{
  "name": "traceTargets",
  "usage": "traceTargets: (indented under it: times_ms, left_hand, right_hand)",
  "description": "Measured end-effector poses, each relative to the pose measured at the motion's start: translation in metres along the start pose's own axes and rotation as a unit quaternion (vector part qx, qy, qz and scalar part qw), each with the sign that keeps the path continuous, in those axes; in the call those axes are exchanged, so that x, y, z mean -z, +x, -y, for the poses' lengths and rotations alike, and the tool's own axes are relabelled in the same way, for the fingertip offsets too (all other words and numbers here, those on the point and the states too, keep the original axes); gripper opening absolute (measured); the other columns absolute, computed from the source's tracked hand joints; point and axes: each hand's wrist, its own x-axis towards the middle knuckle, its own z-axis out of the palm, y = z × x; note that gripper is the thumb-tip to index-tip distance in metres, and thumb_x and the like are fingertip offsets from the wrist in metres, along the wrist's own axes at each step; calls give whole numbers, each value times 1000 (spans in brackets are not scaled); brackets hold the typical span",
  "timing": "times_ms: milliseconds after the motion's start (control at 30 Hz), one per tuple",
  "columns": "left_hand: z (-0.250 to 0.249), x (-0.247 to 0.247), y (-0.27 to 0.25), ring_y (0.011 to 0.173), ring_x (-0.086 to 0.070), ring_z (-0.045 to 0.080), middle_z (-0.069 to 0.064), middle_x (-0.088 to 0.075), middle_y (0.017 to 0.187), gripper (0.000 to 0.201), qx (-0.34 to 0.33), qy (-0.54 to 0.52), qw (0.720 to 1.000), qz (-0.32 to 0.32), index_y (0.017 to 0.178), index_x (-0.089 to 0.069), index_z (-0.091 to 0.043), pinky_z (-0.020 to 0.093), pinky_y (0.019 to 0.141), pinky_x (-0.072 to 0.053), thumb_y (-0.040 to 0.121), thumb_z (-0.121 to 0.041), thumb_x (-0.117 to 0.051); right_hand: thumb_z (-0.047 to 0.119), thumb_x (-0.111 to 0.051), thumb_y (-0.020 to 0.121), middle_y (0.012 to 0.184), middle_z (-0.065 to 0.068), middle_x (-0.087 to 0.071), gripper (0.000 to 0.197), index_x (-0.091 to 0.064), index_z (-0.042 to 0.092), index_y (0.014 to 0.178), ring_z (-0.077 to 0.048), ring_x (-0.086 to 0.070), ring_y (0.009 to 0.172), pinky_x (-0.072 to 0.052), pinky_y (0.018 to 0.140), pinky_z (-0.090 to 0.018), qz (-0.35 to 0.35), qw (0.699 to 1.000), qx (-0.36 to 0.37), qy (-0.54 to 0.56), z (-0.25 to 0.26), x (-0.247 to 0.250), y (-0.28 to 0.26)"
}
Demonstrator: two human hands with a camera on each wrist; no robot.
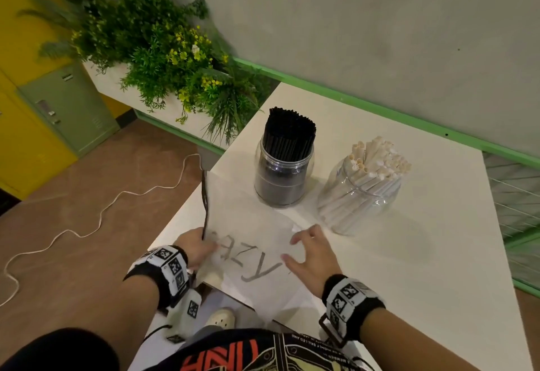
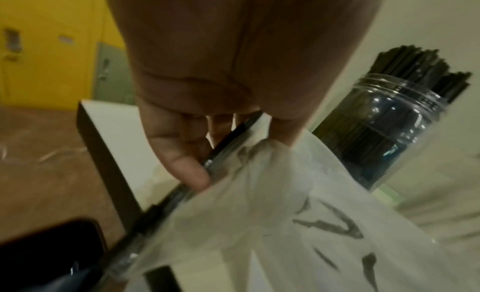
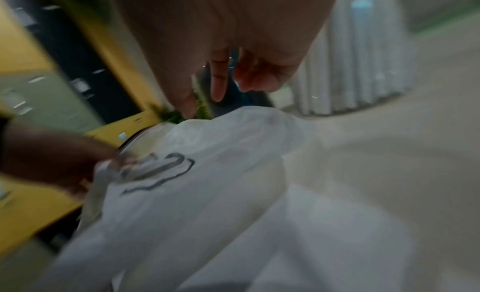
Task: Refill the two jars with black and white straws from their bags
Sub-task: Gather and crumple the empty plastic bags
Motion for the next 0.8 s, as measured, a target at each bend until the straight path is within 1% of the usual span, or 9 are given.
traceTargets:
  times_ms: [67, 167, 233, 333, 467, 567, 633, 700, 800]
  left_hand:
    - [-11, -6, -2, 95, -60, 32, 12, -61, 102, 22, 32, -87, 996, 11, 109, -57, -12, 46, 69, -58, 96, -29, -53]
    - [-32, -10, -3, 117, -50, 39, 15, -52, 122, 21, 61, -193, 978, 47, 114, -50, -15, 44, 57, -56, 100, -29, -44]
    - [-41, -10, -1, 118, -49, 40, 13, -50, 120, 18, 51, -202, 977, 49, 112, -50, -15, 47, 61, -56, 100, -28, -45]
    - [-42, -4, 2, 102, -57, 41, 17, -55, 105, 22, 20, -145, 989, 4, 104, -54, -13, 49, 63, -56, 100, -30, -42]
    - [-12, 18, 13, 87, -65, 38, 22, -68, 91, 34, 1, -41, 993, -108, 79, -61, -14, 44, 79, -56, 97, -39, -45]
    - [0, 25, 14, 94, -62, 35, 14, -66, 88, 27, 2, 24, 990, -140, 82, -62, -13, 33, 78, -45, 93, -38, -57]
    - [-4, 20, 11, 103, -58, 34, 13, -65, 100, 25, -12, 5, 985, -174, 103, -62, -13, 35, 85, -42, 89, -34, -63]
    - [-12, 9, 7, 115, -48, 37, 17, -56, 121, 43, -54, 22, 972, -227, 123, -54, -15, 41, 97, -38, 86, -33, -67]
    - [-35, -9, -12, 123, -36, 35, 10, -40, 138, 61, -157, 164, 929, -292, 134, -45, -23, 49, 98, -35, 81, -43, -68]
  right_hand:
    - [73, -62, 64, 105, 8, -40, 60, -54, 26, 102, -12, -44, 100, -40, 86, -26, 126, 991, 37, -21, 12, -6, 1]
    - [71, -71, 60, 124, 3, -35, 81, -45, 25, 121, -19, -35, 114, -44, 94, -40, 262, 946, 47, -186, 15, -22, -1]
    - [49, -75, 71, 133, -3, -31, 74, -40, 19, 129, -26, -31, 121, -45, 92, -47, 277, 917, 49, -283, 10, -30, -3]
    - [9, -55, 87, 130, -10, -40, 43, -46, 11, 129, -31, -33, 122, -44, 93, -43, 272, 905, 45, -325, -3, -26, -2]
    - [-3, -43, 88, 114, -10, -49, 28, -55, 9, 110, -27, -46, 111, -38, 90, -31, 239, 937, 0, -256, -28, 5, -3]
    - [3, -48, 83, 100, 0, -42, 18, -50, 20, 90, -23, -46, 101, -33, 81, -25, 263, 941, -30, -210, -40, 25, -4]
    - [31, -60, 75, 98, 3, -42, 18, -49, 27, 89, -19, -44, 97, -39, 86, -28, 285, 942, -49, -171, -37, 33, -4]
    - [60, -57, 65, 99, 6, -42, 41, -53, 32, 95, -16, -48, 94, -44, 89, -32, 246, 961, -60, -106, -29, 41, -2]
    - [60, -68, 72, 122, 8, -35, 63, -48, 29, 123, -15, -52, 99, -45, 89, -30, 129, 991, -25, -31, -11, 43, 2]
